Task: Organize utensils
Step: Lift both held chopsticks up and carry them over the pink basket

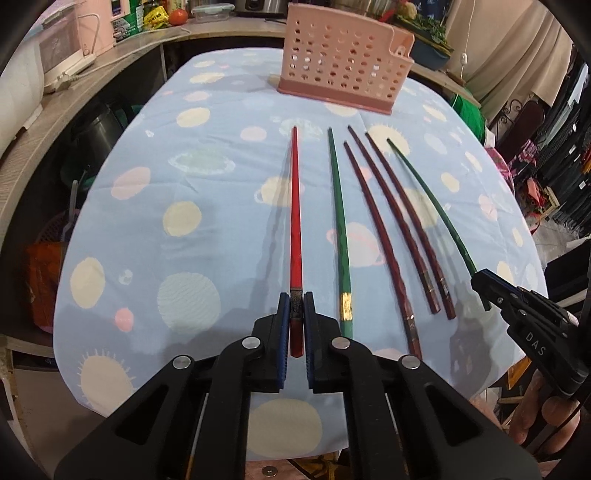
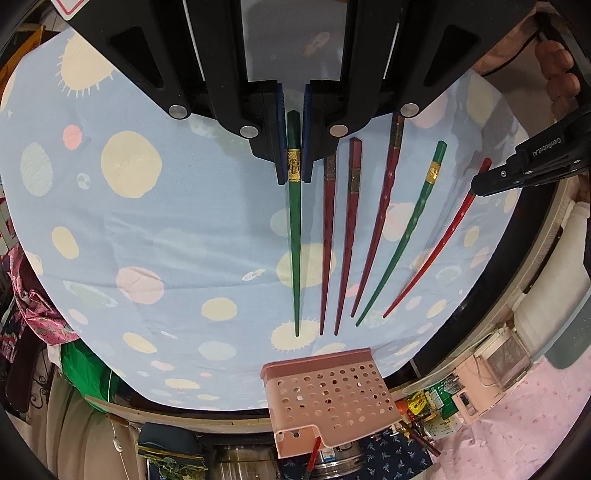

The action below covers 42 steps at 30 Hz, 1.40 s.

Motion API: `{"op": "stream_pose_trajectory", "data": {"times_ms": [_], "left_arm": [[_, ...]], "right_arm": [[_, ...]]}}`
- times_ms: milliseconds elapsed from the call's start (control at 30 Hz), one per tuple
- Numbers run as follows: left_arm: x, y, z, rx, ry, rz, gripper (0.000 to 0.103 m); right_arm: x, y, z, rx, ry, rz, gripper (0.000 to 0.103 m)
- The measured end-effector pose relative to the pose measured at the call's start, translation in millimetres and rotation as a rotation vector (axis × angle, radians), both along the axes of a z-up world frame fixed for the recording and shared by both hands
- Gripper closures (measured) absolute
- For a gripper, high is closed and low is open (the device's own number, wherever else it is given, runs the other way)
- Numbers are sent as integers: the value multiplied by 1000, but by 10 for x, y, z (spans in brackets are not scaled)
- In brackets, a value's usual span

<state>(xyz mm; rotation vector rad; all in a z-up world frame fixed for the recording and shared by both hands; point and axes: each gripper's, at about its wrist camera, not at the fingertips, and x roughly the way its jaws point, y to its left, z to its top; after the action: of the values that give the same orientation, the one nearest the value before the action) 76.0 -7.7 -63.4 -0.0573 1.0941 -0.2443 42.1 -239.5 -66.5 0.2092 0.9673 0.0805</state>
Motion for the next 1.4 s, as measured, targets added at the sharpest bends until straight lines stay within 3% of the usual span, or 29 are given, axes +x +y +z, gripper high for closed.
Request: {"op": "stream_pose_trajectory", "data": {"times_ms": [667,1400], "left_arm": [[495,96,1091,-70,-250,76,96],[1296,-20,1931,-93,-437,95,96]], "right_arm": [[336,-376,1111,58,-297,-71,96],[1131,-626,1811,105,-479,-102,96]]}}
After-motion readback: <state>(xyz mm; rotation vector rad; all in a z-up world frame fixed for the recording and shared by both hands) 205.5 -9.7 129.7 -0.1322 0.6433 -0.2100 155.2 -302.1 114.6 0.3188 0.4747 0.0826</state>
